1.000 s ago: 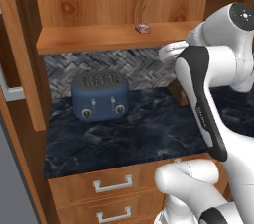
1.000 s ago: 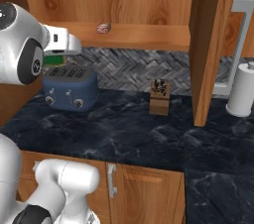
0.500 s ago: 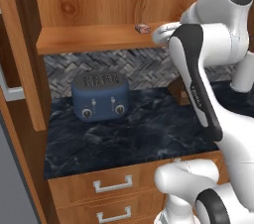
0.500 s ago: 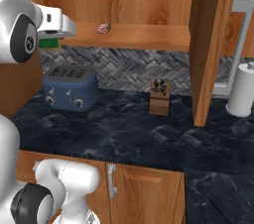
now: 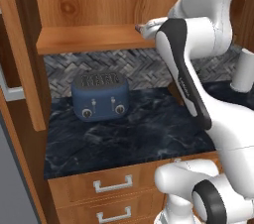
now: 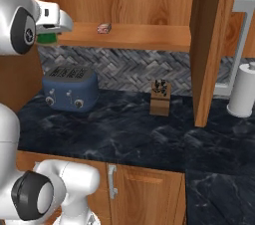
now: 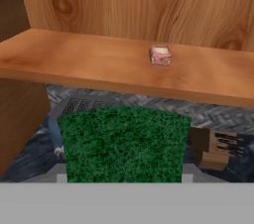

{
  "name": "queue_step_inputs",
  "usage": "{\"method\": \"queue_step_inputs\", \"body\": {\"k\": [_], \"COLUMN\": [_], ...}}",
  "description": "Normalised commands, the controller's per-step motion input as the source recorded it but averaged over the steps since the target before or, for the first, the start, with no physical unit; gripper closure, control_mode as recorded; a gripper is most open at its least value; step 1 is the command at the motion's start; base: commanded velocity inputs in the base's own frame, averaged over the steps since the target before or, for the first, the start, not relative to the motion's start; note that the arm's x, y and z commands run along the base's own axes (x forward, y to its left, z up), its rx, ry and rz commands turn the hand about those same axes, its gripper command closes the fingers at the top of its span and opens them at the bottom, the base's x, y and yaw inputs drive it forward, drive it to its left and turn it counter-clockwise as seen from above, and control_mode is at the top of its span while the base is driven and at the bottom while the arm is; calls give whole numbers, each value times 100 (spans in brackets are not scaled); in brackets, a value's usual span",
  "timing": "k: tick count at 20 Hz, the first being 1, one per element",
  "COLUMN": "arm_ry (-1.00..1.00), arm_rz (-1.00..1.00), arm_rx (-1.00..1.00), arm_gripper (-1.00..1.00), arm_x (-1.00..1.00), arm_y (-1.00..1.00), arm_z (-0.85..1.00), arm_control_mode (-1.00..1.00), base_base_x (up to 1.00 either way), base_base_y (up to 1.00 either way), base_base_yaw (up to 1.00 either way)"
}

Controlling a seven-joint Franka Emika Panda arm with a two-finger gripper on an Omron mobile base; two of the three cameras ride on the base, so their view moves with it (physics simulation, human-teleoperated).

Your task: Pick up the sponge and bar soap from the sink, and place them back in the cabinet, and close the cabinet doors.

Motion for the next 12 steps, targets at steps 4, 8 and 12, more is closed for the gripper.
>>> {"method": "queue_step_inputs", "body": {"k": [4,8,12], "arm_ry": [-1,0,0], "arm_rz": [0,0,0], "arm_rx": [0,0,0], "arm_gripper": [100,100,100], "arm_x": [37,39,43], "arm_y": [11,0,0], "arm_z": [0,0,0], "arm_control_mode": [-100,-100,-100], "base_base_x": [0,0,0], "base_base_y": [0,0,0], "base_base_yaw": [0,0,0]}}
